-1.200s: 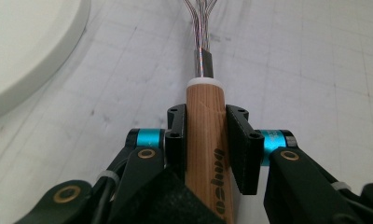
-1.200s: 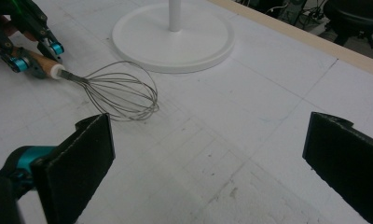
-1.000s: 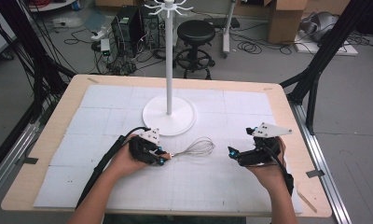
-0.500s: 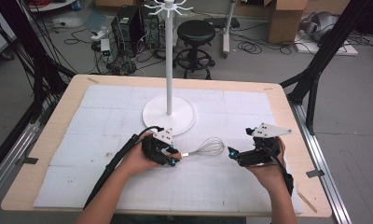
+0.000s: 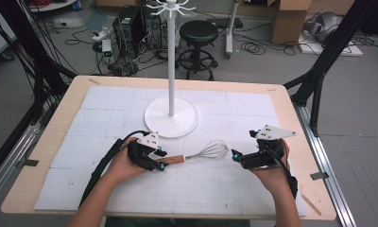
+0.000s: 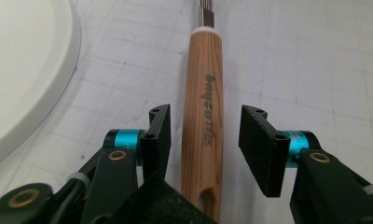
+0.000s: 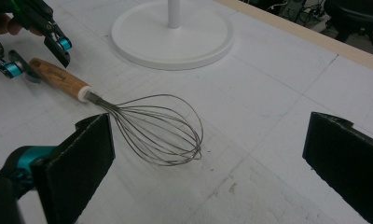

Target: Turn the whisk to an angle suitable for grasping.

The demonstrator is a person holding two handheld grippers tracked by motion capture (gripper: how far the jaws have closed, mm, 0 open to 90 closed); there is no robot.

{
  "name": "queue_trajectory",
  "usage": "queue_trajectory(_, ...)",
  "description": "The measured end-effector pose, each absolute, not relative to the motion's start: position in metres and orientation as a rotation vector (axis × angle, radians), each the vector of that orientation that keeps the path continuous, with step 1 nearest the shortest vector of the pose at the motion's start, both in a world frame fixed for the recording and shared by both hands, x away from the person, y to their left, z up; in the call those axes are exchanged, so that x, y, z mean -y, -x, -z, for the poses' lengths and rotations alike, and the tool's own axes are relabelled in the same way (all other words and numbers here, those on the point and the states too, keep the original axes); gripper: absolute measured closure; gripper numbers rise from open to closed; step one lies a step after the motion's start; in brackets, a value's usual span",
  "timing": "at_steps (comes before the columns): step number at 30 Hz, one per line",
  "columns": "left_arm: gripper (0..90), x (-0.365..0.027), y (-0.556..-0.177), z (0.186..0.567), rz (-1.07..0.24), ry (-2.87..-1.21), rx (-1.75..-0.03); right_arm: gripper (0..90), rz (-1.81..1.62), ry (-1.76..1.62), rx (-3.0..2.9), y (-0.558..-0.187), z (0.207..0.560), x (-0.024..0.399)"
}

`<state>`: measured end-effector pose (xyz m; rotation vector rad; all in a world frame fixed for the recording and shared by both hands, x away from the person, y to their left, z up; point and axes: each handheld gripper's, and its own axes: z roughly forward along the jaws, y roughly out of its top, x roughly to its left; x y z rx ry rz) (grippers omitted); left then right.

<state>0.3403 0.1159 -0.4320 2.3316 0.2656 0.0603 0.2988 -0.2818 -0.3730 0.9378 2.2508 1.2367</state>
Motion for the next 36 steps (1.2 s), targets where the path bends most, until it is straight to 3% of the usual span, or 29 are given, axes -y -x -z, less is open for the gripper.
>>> queue_trajectory(5, 67.6, -0.114, -0.34, 0.437, -0.07, -2.356, -0.255, 0.7, -1.233, -0.936, -2.259, -0.3, 0.374, 0.279)
queue_trajectory(23, 69.7, -0.074, -0.353, 0.436, -0.052, -2.367, -0.15, 0.8, -1.236, -0.935, -2.261, -0.3, 0.375, 0.278)
queue_trajectory(36, 46.9, -0.114, -0.348, 0.41, -0.158, -2.229, -0.277, 0.8, -1.239, -0.932, -2.255, -0.298, 0.373, 0.281)
